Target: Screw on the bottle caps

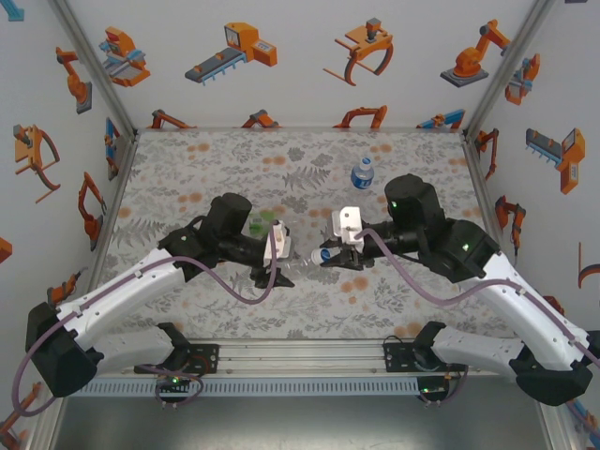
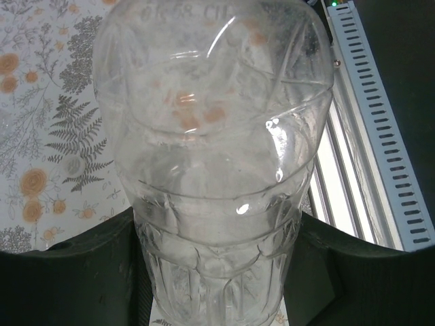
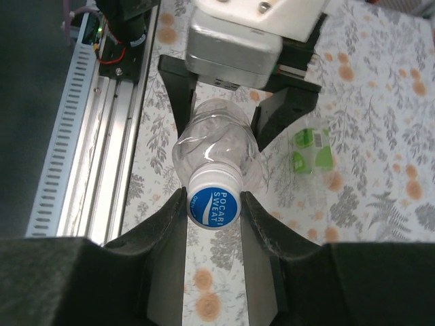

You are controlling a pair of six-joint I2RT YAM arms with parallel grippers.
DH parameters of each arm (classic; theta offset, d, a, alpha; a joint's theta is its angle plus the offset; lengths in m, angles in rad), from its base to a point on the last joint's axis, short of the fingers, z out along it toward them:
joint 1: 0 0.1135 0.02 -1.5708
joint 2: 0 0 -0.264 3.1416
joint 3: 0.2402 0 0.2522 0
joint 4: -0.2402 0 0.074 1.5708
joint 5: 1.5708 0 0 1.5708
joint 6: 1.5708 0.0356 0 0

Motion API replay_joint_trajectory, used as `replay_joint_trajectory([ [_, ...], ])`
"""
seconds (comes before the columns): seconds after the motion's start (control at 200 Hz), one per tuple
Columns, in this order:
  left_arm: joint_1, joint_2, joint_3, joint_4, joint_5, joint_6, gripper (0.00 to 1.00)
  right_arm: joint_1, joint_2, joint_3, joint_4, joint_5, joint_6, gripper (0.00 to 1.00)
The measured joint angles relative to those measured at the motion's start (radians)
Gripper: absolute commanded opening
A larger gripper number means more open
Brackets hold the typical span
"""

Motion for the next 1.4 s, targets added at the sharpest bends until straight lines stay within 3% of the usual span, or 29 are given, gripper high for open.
replay_joint_trajectory([
  [0.225, 0.002, 0.006, -0.035, 0.08, -0.074, -0.039, 0.0, -0.001, -0.019, -0.068, 0.124, 0.18, 0.492, 0.0],
  [0.516, 0.004, 0.053, -0.037, 0.14, -0.242, -0.065, 0.0, -0.003, 0.04, -0.066, 0.092, 0.521, 1.258, 0.0],
  [0.716, 0.008, 0.061, -0.045, 0.151, -0.317, -0.077, 0.0, -0.003, 0.1, -0.04, 0.058, 0.614, 1.5, 0.0],
  [0.871, 0.01, 0.06, -0.048, 0.155, -0.338, -0.084, 0.0, -0.003, 0.12, -0.023, 0.044, 0.632, 1.53, 0.0],
  [0.971, 0.01, 0.06, -0.048, 0.166, -0.34, -0.084, 0.0, -0.003, 0.114, -0.022, 0.058, 0.629, 1.483, 0.29],
  [1.011, 0.01, 0.058, -0.048, 0.173, -0.341, -0.084, 0.0, -0.003, 0.11, -0.022, 0.066, 0.625, 1.449, 0.36],
  [1.227, 0.0, 0.032, -0.048, 0.21, -0.303, -0.073, 0.0, -0.002, 0.059, -0.024, 0.158, 0.521, 1.091, 0.5],
  [1.397, -0.006, 0.011, -0.048, 0.203, -0.249, -0.059, 0.0, -0.002, -0.014, -0.043, 0.242, 0.363, 0.726, 0.52],
])
